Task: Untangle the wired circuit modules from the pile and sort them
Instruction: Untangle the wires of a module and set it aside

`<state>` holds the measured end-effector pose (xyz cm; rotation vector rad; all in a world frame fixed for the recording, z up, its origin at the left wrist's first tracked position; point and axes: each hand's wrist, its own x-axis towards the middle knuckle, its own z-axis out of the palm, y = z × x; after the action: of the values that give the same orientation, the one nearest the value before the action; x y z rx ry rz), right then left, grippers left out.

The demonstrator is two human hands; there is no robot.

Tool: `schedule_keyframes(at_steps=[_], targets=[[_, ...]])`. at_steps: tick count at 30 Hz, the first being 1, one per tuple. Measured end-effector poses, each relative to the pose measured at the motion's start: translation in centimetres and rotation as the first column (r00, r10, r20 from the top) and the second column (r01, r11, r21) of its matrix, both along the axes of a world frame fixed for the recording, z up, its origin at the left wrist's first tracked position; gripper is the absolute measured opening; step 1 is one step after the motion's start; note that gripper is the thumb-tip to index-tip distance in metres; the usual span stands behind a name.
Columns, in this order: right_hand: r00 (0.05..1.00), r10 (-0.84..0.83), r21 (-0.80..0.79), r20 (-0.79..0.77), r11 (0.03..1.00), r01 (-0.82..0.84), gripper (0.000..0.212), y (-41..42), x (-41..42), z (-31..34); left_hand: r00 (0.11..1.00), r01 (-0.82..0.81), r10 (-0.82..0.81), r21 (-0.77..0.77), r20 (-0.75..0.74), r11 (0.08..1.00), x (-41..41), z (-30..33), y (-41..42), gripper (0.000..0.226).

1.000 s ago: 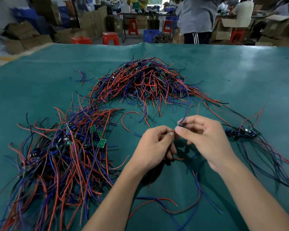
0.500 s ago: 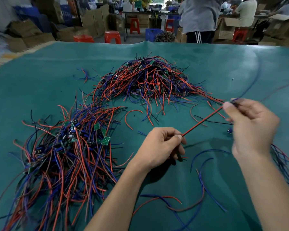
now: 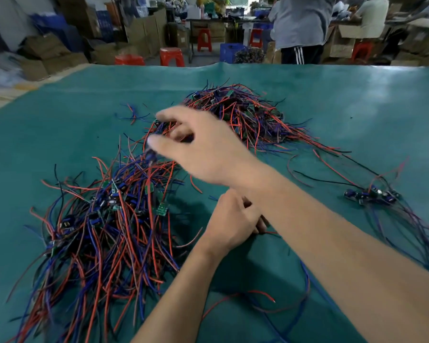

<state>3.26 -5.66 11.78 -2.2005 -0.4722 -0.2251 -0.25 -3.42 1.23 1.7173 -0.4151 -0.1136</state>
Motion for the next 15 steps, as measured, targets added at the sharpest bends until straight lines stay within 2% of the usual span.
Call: schedule_keyframes(at_steps=[2,4,6,7,9,11,15], targets=[[0.998,-0.02,-0.324,0.057,0.945,0.038,0.047,-0.5,2.7,-1.4,0.999,0.006,-0.006,0.011,-0.033,1.0,0.3,-0.3,-0.1,0.02],[0.973,-0.182,-0.489,0.142,0.842,0.229,0.049,-2.9,5.6,-2.5,0.995,0.033,-0.033,-0.001,-0.097,0.999,0.5,-0.6,-0.2,0.019],[0.901,-0.403,-0.519,0.158,0.743,0.423,0.05,-6.3,8.3,-3.0,0.992,0.039,-0.04,-0.007,-0.119,0.999,0.7,-0.7,-0.3,0.018],[0.871,-0.476,-0.533,0.121,0.709,0.462,0.047,-8.0,9.4,-3.3,0.992,0.037,-0.038,-0.012,-0.121,0.999,0.7,-0.7,-0.3,0.017],[0.859,-0.513,-0.619,-0.008,0.677,0.399,0.042,-10.8,10.5,-3.9,0.992,0.038,-0.04,-0.019,-0.123,0.999,0.7,-0.8,-0.2,0.017],[0.864,-0.497,-0.63,-0.082,0.697,0.341,0.039,-12.4,10.6,-4.9,0.992,0.037,-0.039,-0.02,-0.123,0.999,0.7,-0.8,-0.2,0.018],[0.85,-0.526,-0.424,-0.008,0.772,0.474,0.022,-13.7,9.8,-6.1,0.992,0.036,-0.039,-0.024,-0.122,0.999,0.7,-0.8,-0.2,0.02]])
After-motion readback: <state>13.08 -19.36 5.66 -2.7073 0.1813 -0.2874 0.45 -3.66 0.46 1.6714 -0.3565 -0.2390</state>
